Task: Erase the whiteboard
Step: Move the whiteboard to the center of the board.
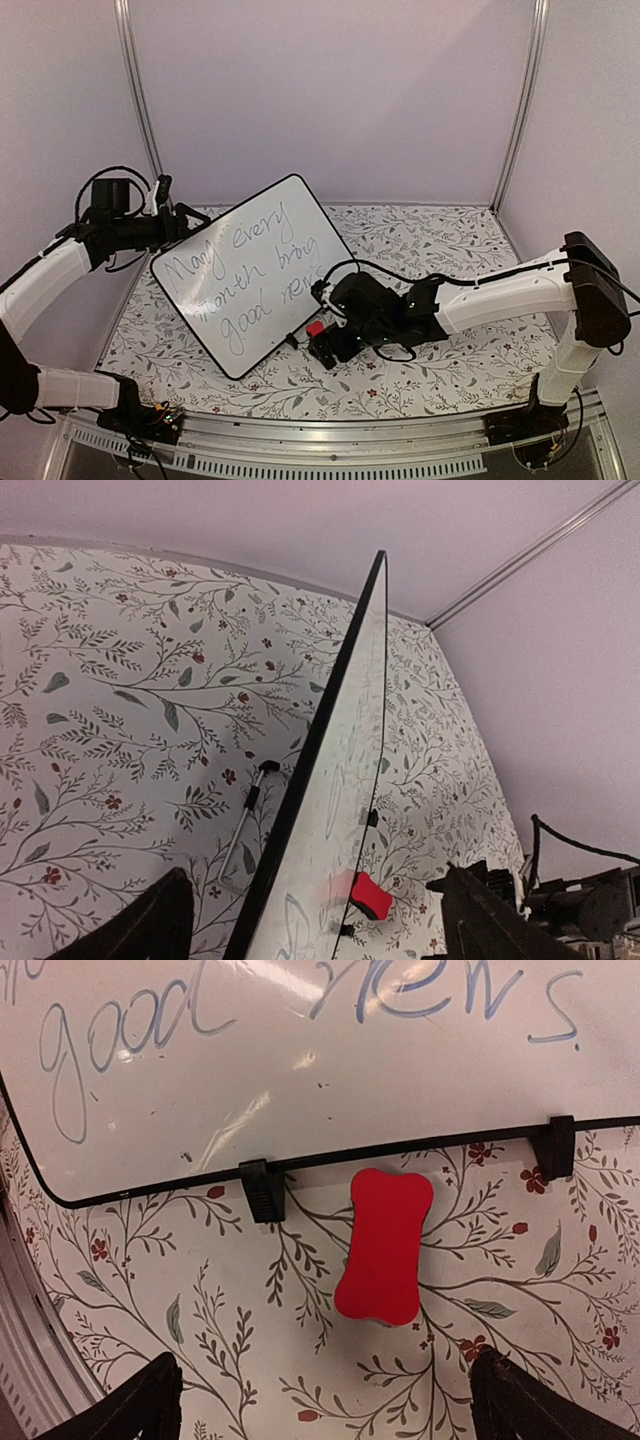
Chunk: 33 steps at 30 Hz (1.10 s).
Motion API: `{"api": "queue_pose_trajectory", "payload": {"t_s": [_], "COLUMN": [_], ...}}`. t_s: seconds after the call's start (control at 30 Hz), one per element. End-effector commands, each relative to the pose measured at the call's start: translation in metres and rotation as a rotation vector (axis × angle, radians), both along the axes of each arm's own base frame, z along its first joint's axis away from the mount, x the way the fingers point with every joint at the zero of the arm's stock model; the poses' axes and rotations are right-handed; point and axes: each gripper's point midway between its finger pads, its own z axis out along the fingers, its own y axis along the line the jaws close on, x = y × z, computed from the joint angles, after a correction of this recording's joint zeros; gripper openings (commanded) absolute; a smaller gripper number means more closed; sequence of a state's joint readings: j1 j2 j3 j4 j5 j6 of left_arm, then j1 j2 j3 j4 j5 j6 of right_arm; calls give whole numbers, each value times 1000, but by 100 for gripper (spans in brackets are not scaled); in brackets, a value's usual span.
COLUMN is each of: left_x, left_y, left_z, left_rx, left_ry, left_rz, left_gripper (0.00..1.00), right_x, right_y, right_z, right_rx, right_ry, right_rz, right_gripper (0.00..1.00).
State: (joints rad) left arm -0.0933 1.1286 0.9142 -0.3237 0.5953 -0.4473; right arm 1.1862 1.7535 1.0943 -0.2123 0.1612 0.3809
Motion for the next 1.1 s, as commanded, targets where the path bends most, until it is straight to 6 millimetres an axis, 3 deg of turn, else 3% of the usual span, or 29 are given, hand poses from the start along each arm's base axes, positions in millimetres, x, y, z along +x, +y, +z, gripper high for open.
{"api": "queue_pose_trajectory", "payload": {"t_s": [0.0, 0.1, 0.2, 0.53, 0.8, 1.07], "left_x": [-2, -4, -7, -8, -19, -41], "left_y": [-1, -1, 2, 18, 27, 60], "left_z": [7, 9, 12, 24, 48, 58], "left_rx": [-41, -44, -47, -13, -20, -11], "left_ry": [-31, -21, -24, -33, -52, 14], "left_rz": [-13, -10, 14, 119, 181, 399], "left_gripper": [82, 79, 86, 93, 99, 100], "right_x": [0, 1, 2, 18, 49, 82], "right_y": [9, 16, 26, 42, 11, -30], "right_z": [12, 24, 26, 6, 6, 18], "right_rx": [44, 64, 18, -60, -65, -59], "right_ry": [7, -9, -58, -91, -71, -98], "right_rz": [17, 31, 70, 43, -112, -277], "right_gripper": [99, 99, 99, 96, 95, 99]}}
